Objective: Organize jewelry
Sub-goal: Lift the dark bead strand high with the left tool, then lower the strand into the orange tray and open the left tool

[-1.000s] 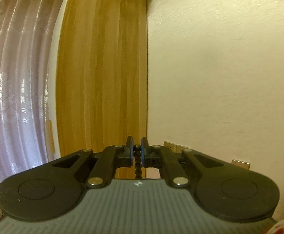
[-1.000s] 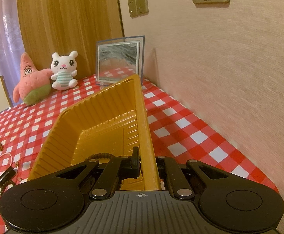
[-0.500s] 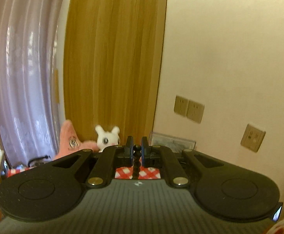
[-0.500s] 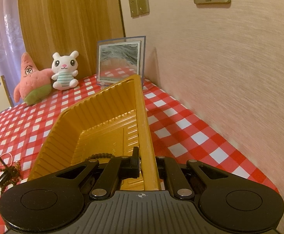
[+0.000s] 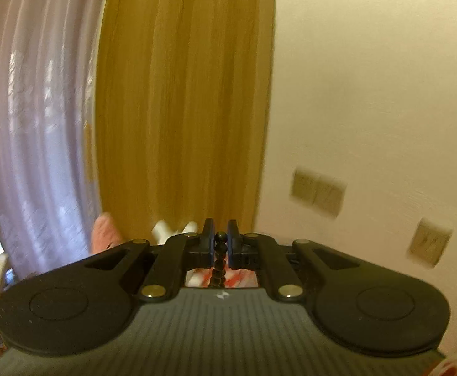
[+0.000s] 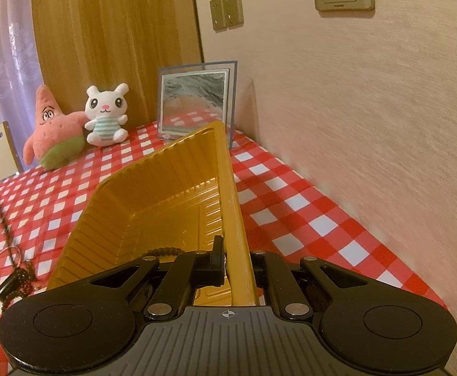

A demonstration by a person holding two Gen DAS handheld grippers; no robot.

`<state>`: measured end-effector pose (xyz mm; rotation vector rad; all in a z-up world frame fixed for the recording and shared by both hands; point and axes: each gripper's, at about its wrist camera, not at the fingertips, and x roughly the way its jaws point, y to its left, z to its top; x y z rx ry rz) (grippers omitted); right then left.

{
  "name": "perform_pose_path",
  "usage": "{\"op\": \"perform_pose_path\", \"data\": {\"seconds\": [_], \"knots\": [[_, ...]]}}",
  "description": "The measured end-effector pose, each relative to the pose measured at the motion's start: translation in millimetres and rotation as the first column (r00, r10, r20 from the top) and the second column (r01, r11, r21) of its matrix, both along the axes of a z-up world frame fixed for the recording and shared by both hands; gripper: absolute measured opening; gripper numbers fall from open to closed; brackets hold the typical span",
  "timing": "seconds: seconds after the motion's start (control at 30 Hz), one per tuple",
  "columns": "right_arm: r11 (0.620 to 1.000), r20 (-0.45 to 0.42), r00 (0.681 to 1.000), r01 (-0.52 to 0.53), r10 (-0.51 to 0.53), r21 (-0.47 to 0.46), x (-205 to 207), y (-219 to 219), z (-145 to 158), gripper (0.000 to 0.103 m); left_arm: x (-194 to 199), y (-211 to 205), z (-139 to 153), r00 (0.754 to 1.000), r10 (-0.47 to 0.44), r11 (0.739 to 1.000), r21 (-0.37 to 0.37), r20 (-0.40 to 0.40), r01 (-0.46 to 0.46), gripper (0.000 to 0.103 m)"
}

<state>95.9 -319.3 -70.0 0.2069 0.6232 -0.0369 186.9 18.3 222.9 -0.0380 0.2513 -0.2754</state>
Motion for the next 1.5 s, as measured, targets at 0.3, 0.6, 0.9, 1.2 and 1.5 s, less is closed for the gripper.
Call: {"op": "perform_pose_path", "data": {"seconds": [0.3, 0.6, 0.9, 1.2, 1.5], "knots": [[1.0, -0.005, 1.0, 0.008, -0.008, 0.011, 1.0, -0.6, -0.5, 0.006, -41.0, 3.8, 15.2, 0.996, -0.067, 0.997, -0.023, 0.066, 0.068, 0.006], [1.0, -0.006, 1.0, 0.0, 0.0, 0.004, 2.5, -0.7, -0.4, 0.006, -24.5, 6.1, -45.2, 0.99, -0.039, 0.999, -0.007, -0.132, 0.038, 0.006], [1.0, -0.004, 1.0, -0.002, 0.002, 0.004, 2.7, -0.3, -0.2, 0.006, 31.0, 7.0, -81.6, 0.981, 0.067, 0.995, 0.083, -0.181, -0.053, 0.006], [1.0, -0.005, 1.0, -0.005, 0.005, -0.002, 0.2, 1.0, 0.8, 0.006, 70.5, 79.2, -93.5, 0.94, 0.308, 0.95, 0.111, -0.15, -0.293, 0.006], [1.0, -0.015, 1.0, -0.006, 0.006, -0.012, 0.9, 4.3, 2.0, 0.006, 110.8, 127.9, -235.9, 0.788, 0.415, 0.909, 0.233, -0.455, -0.344, 0.006]]}}
